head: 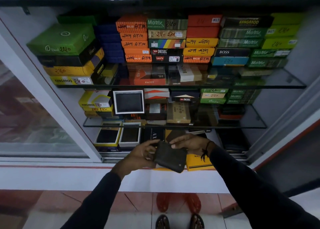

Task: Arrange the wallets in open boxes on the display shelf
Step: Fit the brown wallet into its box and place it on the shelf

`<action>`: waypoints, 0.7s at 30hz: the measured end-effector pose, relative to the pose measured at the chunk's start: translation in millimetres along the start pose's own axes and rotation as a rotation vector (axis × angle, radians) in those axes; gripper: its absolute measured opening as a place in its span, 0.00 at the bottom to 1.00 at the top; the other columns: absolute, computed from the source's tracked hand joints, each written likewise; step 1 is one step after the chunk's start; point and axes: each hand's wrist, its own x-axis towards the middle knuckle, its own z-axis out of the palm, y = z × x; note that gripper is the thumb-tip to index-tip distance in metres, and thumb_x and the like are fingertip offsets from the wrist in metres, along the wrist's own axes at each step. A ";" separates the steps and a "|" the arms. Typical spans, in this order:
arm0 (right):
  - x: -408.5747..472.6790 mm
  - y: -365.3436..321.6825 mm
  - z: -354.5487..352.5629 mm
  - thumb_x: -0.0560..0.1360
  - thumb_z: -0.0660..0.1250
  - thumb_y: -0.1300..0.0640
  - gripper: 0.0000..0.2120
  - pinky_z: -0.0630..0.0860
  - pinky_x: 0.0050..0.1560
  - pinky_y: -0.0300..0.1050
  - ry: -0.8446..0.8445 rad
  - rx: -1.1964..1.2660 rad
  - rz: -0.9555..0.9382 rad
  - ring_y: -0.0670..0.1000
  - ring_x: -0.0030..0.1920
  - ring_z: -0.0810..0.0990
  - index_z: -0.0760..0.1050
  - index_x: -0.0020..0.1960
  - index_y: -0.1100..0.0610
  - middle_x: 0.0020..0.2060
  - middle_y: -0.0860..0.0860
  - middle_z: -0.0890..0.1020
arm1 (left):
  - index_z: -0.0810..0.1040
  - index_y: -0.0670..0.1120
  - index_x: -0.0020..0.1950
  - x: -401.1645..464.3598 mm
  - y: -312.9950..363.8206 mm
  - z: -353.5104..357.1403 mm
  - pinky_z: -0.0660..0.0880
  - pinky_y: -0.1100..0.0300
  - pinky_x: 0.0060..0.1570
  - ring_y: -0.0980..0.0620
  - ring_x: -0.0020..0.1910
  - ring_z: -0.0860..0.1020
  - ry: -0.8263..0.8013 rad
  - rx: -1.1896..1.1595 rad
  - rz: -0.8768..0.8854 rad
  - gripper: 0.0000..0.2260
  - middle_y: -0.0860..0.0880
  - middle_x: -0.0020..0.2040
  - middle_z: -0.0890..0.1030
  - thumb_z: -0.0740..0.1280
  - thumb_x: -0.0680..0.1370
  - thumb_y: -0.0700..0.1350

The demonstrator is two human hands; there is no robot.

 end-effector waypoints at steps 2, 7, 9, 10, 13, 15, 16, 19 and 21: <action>-5.4 3.9 1.1 0.73 0.73 0.58 0.16 0.75 0.66 0.55 -0.057 -0.013 0.014 0.57 0.65 0.76 0.80 0.61 0.58 0.62 0.57 0.80 | 0.73 0.52 0.71 -7.2 4.8 -1.0 0.82 0.50 0.51 0.44 0.53 0.83 -0.058 -0.018 0.003 0.39 0.41 0.58 0.83 0.81 0.65 0.32; -7.4 17.3 6.1 0.76 0.69 0.52 0.21 0.70 0.70 0.60 -0.158 0.244 -0.017 0.60 0.68 0.74 0.75 0.68 0.52 0.69 0.59 0.76 | 0.72 0.45 0.71 -14.6 11.9 -4.2 0.80 0.49 0.58 0.39 0.62 0.80 -0.189 -0.296 -0.036 0.32 0.37 0.64 0.80 0.73 0.70 0.27; -11.0 18.4 12.5 0.78 0.66 0.56 0.20 0.77 0.59 0.54 -0.233 0.255 -0.073 0.59 0.61 0.78 0.74 0.69 0.53 0.65 0.58 0.77 | 0.70 0.42 0.73 -16.2 13.7 -2.2 0.80 0.55 0.54 0.43 0.60 0.80 -0.256 -0.410 -0.051 0.31 0.39 0.63 0.80 0.72 0.71 0.29; -13.7 16.7 17.2 0.77 0.67 0.57 0.20 0.80 0.54 0.50 -0.257 0.244 -0.101 0.57 0.57 0.79 0.75 0.68 0.55 0.62 0.58 0.79 | 0.70 0.42 0.73 -16.4 13.4 -2.1 0.80 0.55 0.54 0.44 0.59 0.80 -0.276 -0.442 -0.051 0.32 0.40 0.63 0.80 0.73 0.70 0.32; -17.6 14.7 24.5 0.71 0.72 0.57 0.17 0.80 0.50 0.45 -0.219 0.234 -0.134 0.54 0.52 0.80 0.79 0.60 0.58 0.52 0.57 0.82 | 0.71 0.42 0.73 -13.9 5.7 -4.2 0.77 0.50 0.62 0.40 0.65 0.77 -0.273 -0.493 -0.051 0.35 0.39 0.66 0.78 0.79 0.67 0.39; -15.9 18.8 21.4 0.74 0.70 0.58 0.13 0.79 0.57 0.50 -0.137 0.171 -0.125 0.56 0.55 0.79 0.80 0.57 0.60 0.53 0.58 0.81 | 0.72 0.41 0.72 -12.6 -3.3 -8.0 0.76 0.48 0.64 0.39 0.66 0.76 -0.213 -0.525 -0.070 0.38 0.38 0.67 0.78 0.82 0.65 0.41; -16.3 21.3 16.2 0.75 0.69 0.58 0.11 0.77 0.59 0.53 -0.060 0.115 -0.115 0.57 0.56 0.78 0.82 0.56 0.59 0.54 0.59 0.80 | 0.72 0.41 0.71 -12.9 -8.9 -10.6 0.78 0.49 0.61 0.40 0.63 0.78 -0.159 -0.539 -0.087 0.39 0.39 0.65 0.79 0.83 0.63 0.42; -26.5 25.7 -2.6 0.74 0.72 0.56 0.10 0.77 0.54 0.48 0.141 -0.039 -0.106 0.53 0.53 0.79 0.83 0.54 0.57 0.52 0.54 0.82 | 0.74 0.43 0.70 -20.9 -20.8 -18.1 0.81 0.53 0.53 0.43 0.56 0.82 0.032 -0.495 -0.129 0.44 0.40 0.62 0.82 0.86 0.57 0.46; -33.1 27.3 -8.0 0.72 0.74 0.55 0.09 0.78 0.48 0.44 0.196 -0.133 -0.111 0.50 0.51 0.81 0.84 0.52 0.56 0.47 0.50 0.84 | 0.76 0.47 0.68 -23.6 -23.8 -15.3 0.78 0.50 0.54 0.42 0.58 0.81 0.100 -0.379 -0.130 0.42 0.40 0.61 0.83 0.86 0.56 0.48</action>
